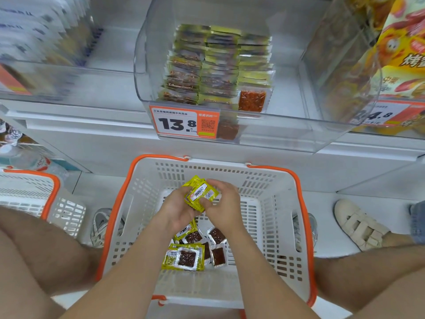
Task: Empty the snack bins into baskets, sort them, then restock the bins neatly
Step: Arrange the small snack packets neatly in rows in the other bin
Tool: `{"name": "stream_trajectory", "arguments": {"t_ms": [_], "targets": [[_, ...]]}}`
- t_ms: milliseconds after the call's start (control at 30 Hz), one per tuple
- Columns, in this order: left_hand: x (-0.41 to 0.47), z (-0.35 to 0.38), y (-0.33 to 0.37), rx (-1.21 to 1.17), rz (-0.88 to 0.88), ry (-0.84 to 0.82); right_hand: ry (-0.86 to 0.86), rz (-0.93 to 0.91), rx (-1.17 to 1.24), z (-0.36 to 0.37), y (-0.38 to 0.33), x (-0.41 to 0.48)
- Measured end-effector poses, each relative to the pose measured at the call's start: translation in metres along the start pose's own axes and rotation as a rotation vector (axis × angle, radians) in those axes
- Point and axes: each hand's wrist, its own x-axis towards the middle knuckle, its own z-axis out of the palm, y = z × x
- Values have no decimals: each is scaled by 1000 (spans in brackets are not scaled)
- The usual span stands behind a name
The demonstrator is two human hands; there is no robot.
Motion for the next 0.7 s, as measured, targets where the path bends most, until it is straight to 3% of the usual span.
{"name": "stream_trajectory", "arguments": {"t_ms": [167, 300, 433, 567, 700], "targets": [[0, 11, 0, 192, 87, 18, -42, 25, 1, -5, 0, 4], [0, 13, -8, 302, 217, 118, 132, 150, -17, 0, 8, 6], [4, 10, -11, 244, 245, 155, -42, 169, -68, 4, 9, 6], [2, 10, -10, 191, 271, 146, 105, 368, 73, 5, 11, 6], [2, 21, -16, 191, 264, 137, 36, 388, 26, 12, 12, 7]]}}
